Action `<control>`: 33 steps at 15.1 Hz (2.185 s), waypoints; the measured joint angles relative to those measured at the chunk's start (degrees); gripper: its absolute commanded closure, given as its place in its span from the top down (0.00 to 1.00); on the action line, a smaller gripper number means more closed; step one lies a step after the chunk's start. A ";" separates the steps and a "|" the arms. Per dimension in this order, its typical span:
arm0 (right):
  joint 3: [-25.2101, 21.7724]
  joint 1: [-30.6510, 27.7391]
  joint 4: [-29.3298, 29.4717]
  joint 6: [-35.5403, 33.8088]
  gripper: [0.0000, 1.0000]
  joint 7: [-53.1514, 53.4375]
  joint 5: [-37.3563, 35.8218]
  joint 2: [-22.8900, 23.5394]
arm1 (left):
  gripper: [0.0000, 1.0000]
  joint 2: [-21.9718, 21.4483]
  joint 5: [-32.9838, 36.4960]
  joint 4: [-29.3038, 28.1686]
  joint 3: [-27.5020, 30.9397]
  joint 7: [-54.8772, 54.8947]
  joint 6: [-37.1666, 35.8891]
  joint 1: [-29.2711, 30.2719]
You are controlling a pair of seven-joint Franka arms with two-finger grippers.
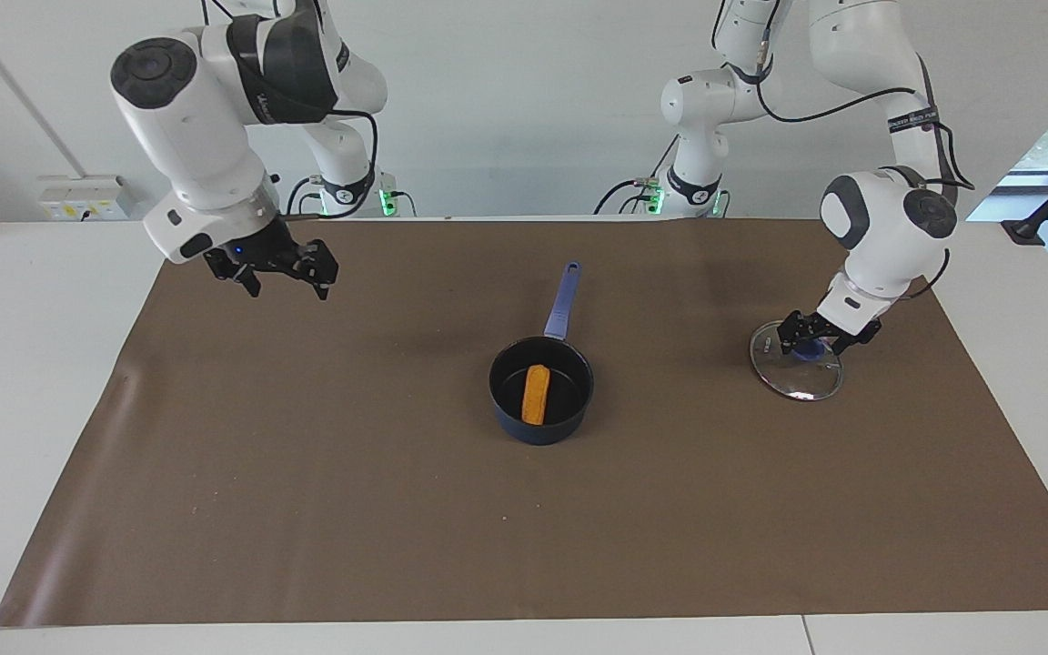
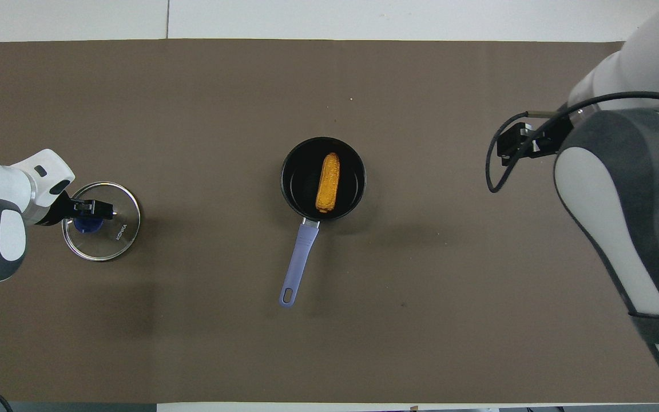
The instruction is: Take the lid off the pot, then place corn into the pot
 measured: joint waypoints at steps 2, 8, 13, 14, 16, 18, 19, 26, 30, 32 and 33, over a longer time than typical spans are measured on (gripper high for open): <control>0.17 -2.76 -0.53 -0.32 1.00 -0.86 -0.19 -0.90 | 1.00 -0.14 0.00 6.37 -0.17 -0.13 -5.22 -1.81; 0.51 -6.70 0.65 -1.75 1.00 -3.12 -3.26 -1.12 | 1.00 -1.20 0.03 24.63 -0.37 -7.90 -26.13 -6.96; 0.18 -7.60 1.42 -3.31 1.00 -6.96 -3.86 -4.81 | 1.00 -6.37 1.65 27.69 -0.01 -8.30 -39.57 -8.86; -0.23 -8.50 1.38 -3.32 1.00 -9.11 -3.86 -4.96 | 1.00 -7.35 1.65 27.64 0.01 -8.33 -40.86 -8.87; -0.74 -9.63 1.24 -3.33 1.00 -11.44 -3.87 -4.30 | 1.00 -8.29 1.66 26.89 0.15 -8.34 -41.00 -8.87; -0.44 -9.42 1.21 -3.22 1.00 -11.78 -3.69 -3.03 | 1.00 -8.19 1.53 26.02 0.25 -8.40 -39.22 -8.87; -0.04 -9.21 1.17 -2.76 1.00 -11.78 -3.44 -2.04 | 1.00 -7.99 1.37 25.94 0.27 -8.48 -38.57 -8.87; 2.11 -7.56 1.42 -1.00 1.00 -11.75 -3.44 0.56 | 1.00 -7.72 0.11 25.95 0.41 -8.77 -37.76 -8.87; 0.90 -8.59 1.58 -1.00 1.00 -11.76 -3.43 0.24 | 1.00 -7.73 -0.24 25.95 0.42 -8.78 -37.75 -8.87; 0.73 -8.89 1.62 -1.00 1.00 -11.76 -3.43 0.17 | 1.00 -7.73 -0.28 25.95 0.42 -8.78 -37.74 -8.87; 0.65 -8.89 1.63 -1.00 1.00 -11.77 -3.42 0.10 | 1.00 -7.73 -0.28 25.95 0.42 -8.78 -37.74 -8.87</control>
